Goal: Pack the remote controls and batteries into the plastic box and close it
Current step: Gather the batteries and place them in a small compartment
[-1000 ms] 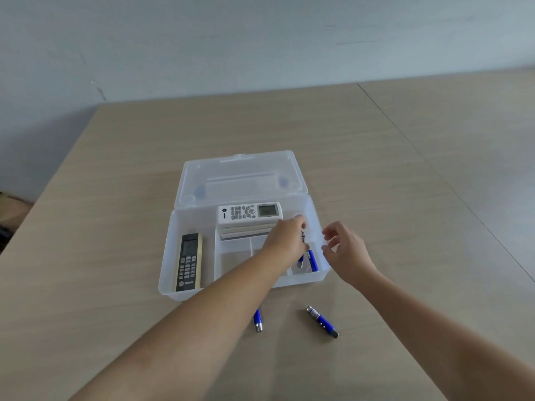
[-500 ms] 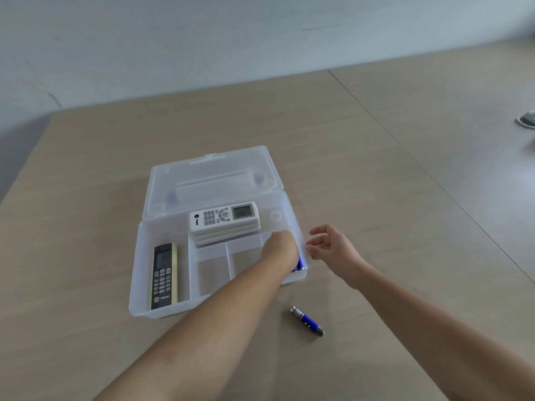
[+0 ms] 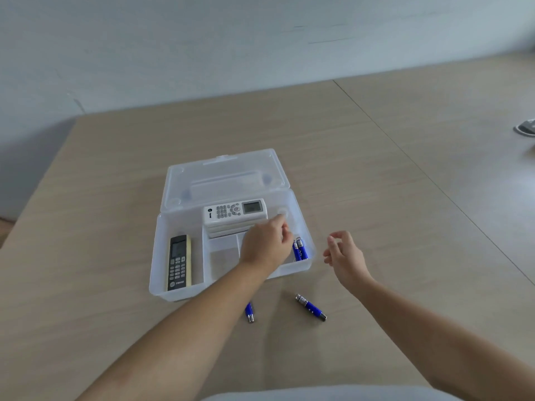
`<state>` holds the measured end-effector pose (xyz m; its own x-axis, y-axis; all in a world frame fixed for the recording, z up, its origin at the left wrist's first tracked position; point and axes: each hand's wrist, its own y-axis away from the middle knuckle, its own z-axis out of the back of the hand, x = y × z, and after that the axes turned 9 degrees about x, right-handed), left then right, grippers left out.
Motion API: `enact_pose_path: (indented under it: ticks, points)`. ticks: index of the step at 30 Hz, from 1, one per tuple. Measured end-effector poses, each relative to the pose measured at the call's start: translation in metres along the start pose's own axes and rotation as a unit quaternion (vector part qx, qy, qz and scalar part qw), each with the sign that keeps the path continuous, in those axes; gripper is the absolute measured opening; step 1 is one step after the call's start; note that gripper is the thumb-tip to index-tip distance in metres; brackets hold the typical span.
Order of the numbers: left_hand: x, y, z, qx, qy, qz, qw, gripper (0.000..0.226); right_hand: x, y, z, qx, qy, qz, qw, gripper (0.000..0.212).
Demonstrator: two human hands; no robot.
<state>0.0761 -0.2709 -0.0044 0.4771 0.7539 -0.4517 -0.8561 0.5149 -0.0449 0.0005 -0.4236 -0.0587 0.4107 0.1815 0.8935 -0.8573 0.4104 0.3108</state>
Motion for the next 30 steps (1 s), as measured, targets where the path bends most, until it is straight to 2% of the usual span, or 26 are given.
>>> enact_pose_path:
  ticks: [2,4,7,11,15,17,21,26,30]
  points:
    - [0.017,0.028,0.001,-0.013,-0.023,-0.025,0.999,0.015,-0.006,0.012,-0.002,0.018,0.062,0.000,0.998,0.021]
    - [0.031,0.055,-0.005,0.019,-0.061,-0.007,0.998,0.024,-0.012,0.024,-0.006,0.070,0.133,-0.002,0.989,0.023]
    - [0.041,0.090,-0.013,0.118,-0.119,0.071,0.983,0.038,-0.021,0.041,-0.017,0.155,0.262,-0.008,0.952,0.025]
    - [0.055,0.114,-0.028,0.201,-0.109,0.215,0.949,0.041,-0.033,0.056,-0.032,0.170,0.368,0.058,0.912,0.020]
    - [0.062,0.113,-0.037,0.233,-0.070,0.267,0.932,0.038,-0.037,0.068,-0.039,0.171,0.382,0.083,0.905,0.017]
    - [0.066,0.112,-0.038,0.253,-0.025,0.250,0.934,0.029,-0.037,0.073,-0.038,0.171,0.380,0.088,0.905,0.013]
    - [0.072,0.119,-0.034,0.314,0.121,0.193,0.922,0.031,-0.032,0.076,-0.033,0.148,0.367,0.149,0.906,0.015]
    - [0.054,0.104,-0.003,0.281,0.232,0.161,0.917,0.022,-0.003,0.075,-0.027,0.099,0.276,0.191,0.937,0.012]
    - [0.033,0.077,0.026,0.244,0.276,0.142,0.919,0.023,0.029,0.064,-0.022,0.084,0.227,0.213,0.947,0.026]
